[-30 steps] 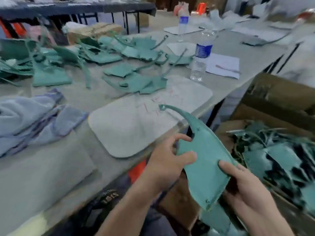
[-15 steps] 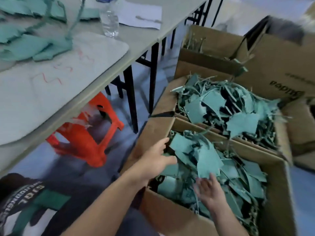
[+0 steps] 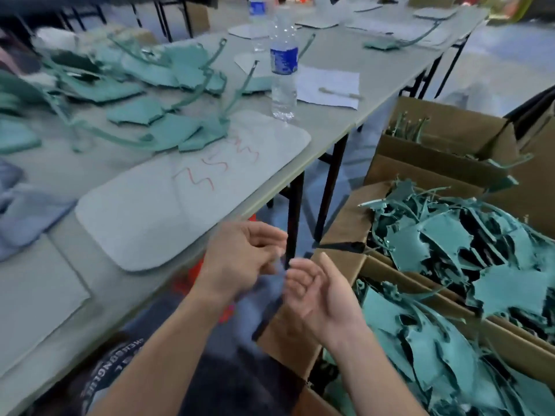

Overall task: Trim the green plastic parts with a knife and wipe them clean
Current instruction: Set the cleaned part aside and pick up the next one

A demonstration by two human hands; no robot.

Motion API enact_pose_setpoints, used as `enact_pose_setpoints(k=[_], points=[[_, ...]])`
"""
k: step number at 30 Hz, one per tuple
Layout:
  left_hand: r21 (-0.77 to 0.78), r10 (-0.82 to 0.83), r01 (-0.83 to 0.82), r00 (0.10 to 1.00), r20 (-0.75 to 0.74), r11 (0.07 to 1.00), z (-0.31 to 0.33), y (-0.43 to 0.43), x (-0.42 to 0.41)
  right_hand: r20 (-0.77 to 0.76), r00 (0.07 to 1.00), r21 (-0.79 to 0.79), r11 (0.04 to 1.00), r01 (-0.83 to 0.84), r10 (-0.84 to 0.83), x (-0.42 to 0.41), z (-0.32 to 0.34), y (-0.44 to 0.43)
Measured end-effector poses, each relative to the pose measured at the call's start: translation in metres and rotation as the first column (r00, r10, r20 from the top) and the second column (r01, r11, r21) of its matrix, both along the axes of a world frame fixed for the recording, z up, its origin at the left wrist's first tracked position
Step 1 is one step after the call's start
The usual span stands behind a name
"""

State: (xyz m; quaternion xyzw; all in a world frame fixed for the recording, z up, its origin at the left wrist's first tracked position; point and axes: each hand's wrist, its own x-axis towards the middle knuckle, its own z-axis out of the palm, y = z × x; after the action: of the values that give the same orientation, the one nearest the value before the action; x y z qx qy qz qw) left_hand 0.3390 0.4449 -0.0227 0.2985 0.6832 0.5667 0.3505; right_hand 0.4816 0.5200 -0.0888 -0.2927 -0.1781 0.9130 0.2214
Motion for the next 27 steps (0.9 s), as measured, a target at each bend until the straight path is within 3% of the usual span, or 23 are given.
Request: enact_pose_setpoints(k=[3,7,11,13,16,18,21,24,27], points=[[0.094,0.141,-0.136,0.989,-0.050,0.986,0.046,-0.026,-0.040,-0.148,0.973,0.234,0.962,-0.140,0.177,-0.064,0.069,-0.003],[0.217,0.444,-0.407,0.880,-0.169,0.888,0.097,-0.080,-0.109,-0.065,0.910,0.503,0.801,-0.324,0.409,-0.154,0.133,-0.041],[0.268,0.690,-0.636,0.666,-0.282,0.723,0.112,-0.149,-0.183,0.050,0.796,0.726,0.526,-0.444,0.603,-0.239,0.172,-0.089],[0.292,0.797,-0.759,0.462,-0.389,0.582,0.108,-0.188,-0.216,0.140,0.766,0.773,0.415,-0.480,0.627,-0.280,0.181,-0.111],[0.312,0.870,-0.891,0.157,-0.467,0.328,0.095,-0.248,-0.257,0.292,0.776,0.820,0.272,-0.504,0.559,-0.340,0.184,-0.137],[0.253,0.877,-0.945,0.066,-0.476,0.208,0.081,-0.286,-0.281,0.401,0.823,0.874,0.103,-0.475,0.402,-0.380,0.178,-0.146],[0.190,0.885,-0.969,0.052,-0.462,0.156,0.062,-0.324,-0.310,0.467,0.871,0.884,-0.070,-0.461,0.154,-0.432,0.176,-0.149],[0.147,0.910,-0.986,0.014,-0.414,0.082,0.046,-0.337,-0.323,0.552,0.832,0.814,-0.249,-0.524,0.053,-0.482,0.175,-0.148],[0.111,0.897,-0.986,0.066,-0.437,0.127,0.039,-0.338,-0.336,0.636,0.768,0.674,-0.435,-0.597,-0.069,-0.536,0.165,-0.151]])
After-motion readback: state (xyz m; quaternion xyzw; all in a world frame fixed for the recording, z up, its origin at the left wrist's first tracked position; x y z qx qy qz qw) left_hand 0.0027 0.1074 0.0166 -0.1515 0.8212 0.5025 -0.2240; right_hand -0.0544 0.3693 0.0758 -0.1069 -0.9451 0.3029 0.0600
